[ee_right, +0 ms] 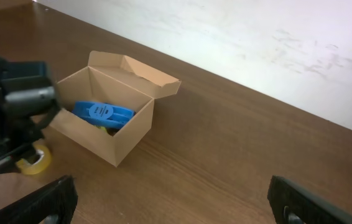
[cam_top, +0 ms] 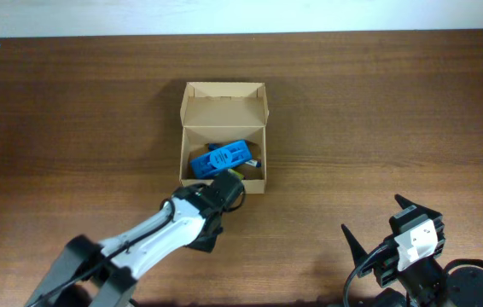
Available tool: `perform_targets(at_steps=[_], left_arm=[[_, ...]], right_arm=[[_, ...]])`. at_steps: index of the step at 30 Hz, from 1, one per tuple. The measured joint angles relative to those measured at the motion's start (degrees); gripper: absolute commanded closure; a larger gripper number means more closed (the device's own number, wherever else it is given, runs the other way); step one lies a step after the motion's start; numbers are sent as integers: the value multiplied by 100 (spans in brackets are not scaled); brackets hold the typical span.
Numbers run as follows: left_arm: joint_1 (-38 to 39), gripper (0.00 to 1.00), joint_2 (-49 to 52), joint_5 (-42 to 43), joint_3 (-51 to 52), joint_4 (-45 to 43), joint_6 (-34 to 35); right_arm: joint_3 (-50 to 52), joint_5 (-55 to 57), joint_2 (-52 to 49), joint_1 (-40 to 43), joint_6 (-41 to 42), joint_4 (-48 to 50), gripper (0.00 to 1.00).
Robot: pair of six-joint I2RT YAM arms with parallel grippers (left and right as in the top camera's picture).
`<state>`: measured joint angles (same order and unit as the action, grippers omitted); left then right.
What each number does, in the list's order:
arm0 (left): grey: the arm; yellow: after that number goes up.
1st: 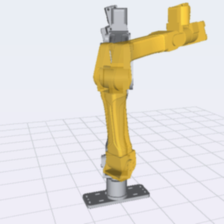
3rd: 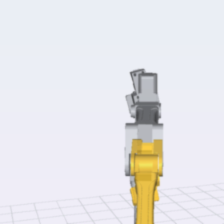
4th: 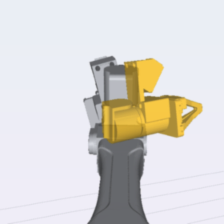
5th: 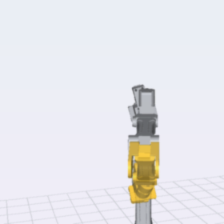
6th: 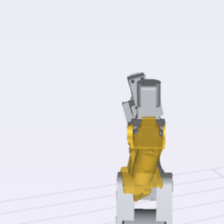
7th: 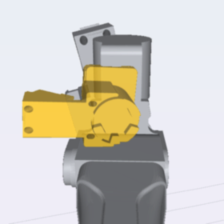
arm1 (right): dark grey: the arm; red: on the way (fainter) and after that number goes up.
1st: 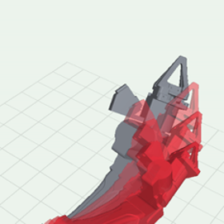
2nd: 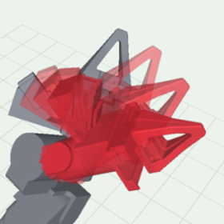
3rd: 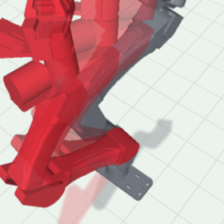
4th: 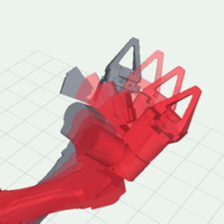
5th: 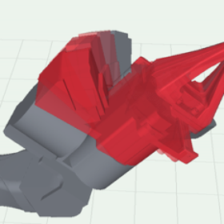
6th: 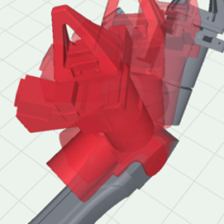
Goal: Pack container
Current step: 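Carry the tape roll into the box and release it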
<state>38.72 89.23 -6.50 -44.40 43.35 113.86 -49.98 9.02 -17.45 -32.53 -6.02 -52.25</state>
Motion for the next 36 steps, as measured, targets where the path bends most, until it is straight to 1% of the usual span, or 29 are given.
perform_targets(at_steps=[5,9,13,16,21,25,28,32,36], left_arm=[[0,98,-911,-35,35,376,-26],[0,98,-1683,-142,-61,776,-234],[7,98,-1961,-374,-566,1119,-675],[7,98,-1891,-647,-1226,1333,-1252],[7,97,-1283,-1117,-2564,1377,-2417],[-24,97,-376,-1316,-3458,1370,-3449],[-133,97,299,-1335,-3899,1410,-4057],[-341,97,1025,-1287,-4203,1419,-4597],[-509,97,1499,-1174,-4282,1434,-4828]], right_arm=[[0,0,0,0,2,0,1],[2,0,0,0,2,0,1],[2,0,0,0,2,-2,1],[2,2,0,0,0,0,1],[2,2,0,0,0,4,1],[2,2,0,0,2,2,1],[2,2,0,0,0,0,1],[2,2,0,0,2,2,1],[2,2,0,0,0,2,1]])
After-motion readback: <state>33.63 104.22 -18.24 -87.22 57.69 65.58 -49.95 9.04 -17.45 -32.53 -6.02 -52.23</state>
